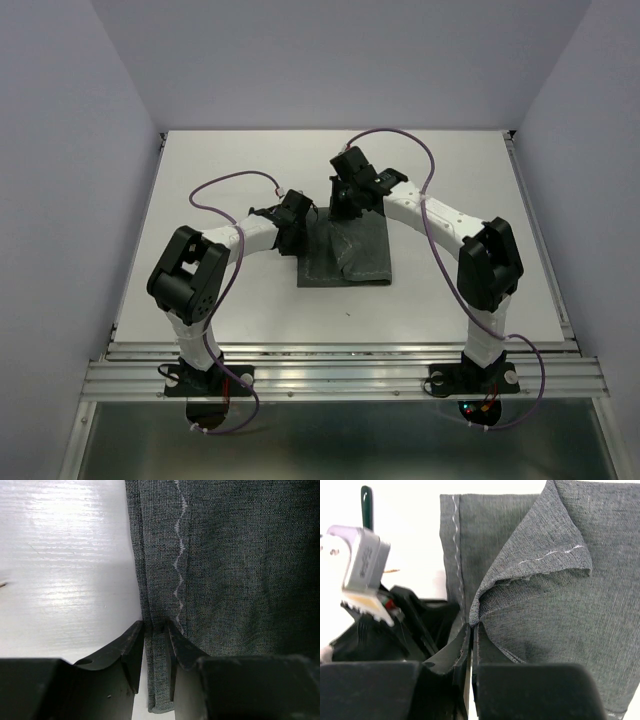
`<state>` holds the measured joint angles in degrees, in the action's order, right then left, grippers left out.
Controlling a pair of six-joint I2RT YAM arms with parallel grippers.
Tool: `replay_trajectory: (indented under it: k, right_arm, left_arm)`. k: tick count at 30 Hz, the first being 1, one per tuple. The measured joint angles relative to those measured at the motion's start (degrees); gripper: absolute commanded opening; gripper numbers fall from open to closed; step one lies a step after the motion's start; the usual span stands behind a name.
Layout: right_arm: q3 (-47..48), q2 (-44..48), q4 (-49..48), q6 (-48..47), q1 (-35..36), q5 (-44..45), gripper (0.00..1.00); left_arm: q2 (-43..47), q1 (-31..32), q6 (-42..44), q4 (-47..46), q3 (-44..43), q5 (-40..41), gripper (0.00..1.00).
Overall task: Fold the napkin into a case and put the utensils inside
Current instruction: Fold the rectangle-folded napkin at the center of the board.
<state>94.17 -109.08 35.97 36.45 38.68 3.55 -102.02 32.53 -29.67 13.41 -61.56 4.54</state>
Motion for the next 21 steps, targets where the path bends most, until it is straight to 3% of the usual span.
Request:
replay_trajectory:
  k: [7, 10, 11, 14, 21]
  right_arm:
    - [2.82, -5.29, -0.42, 0.24, 0.04, 0.09, 0.01]
    - [2.84, -7.34, -0.42, 0.5, 0.04, -0.09, 0.13]
    - [2.84, -7.8, -0.42, 0.57, 0.04, -0.22, 0.24]
    - [2.84, -8.48, -0.39, 0.79, 0.04, -0.76, 0.42]
    - [2.84, -7.45, -0.37, 0.66, 0.04, -0.68, 0.48]
  left_arm:
    - [0.61, 0.02, -0.02, 0.13, 0.74, -0.07, 0.34]
    - [0.85, 0.04, -0.02, 0.17, 0.98, -0.07, 0.34]
    - [0.94, 0.04, -0.02, 0.22, 1.05, -0.09, 0.34]
    - [1.05, 0.04, 0.0, 0.57, 1.11, -0.09, 0.34]
    - [1.49, 0.04, 0.13, 2.21, 1.11, 0.24, 0.34]
